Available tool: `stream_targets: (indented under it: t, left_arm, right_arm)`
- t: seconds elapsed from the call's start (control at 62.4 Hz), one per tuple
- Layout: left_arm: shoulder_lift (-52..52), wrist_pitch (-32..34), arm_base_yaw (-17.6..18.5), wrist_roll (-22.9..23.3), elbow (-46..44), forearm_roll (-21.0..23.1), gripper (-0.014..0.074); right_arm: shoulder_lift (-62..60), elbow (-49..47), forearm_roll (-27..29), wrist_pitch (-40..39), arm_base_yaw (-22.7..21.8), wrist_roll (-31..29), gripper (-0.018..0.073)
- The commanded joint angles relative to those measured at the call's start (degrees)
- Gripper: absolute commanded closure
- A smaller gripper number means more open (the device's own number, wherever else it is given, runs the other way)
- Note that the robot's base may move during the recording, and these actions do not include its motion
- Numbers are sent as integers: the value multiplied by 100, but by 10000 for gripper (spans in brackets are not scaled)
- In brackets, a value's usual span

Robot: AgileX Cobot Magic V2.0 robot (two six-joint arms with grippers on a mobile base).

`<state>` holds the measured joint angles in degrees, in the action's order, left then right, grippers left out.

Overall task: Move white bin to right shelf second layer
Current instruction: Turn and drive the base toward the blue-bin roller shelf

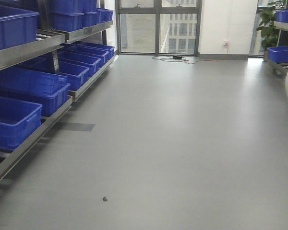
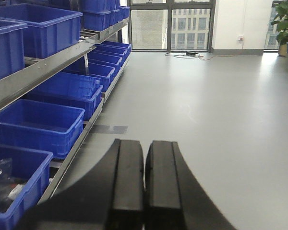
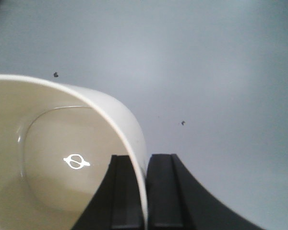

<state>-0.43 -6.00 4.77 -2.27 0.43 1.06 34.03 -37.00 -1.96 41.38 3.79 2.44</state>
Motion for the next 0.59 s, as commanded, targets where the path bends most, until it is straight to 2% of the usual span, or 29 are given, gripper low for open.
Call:
stream_targets:
  t: [0.0, 0.577]
  left_arm:
    - [-111, 477, -13, 30, 165, 43, 512]
    - [-111, 477, -13, 30, 165, 43, 512]
  right_arm:
    - [-20, -182, 4, -487, -39, -29, 504]
    - [-20, -182, 4, -487, -39, -29, 504]
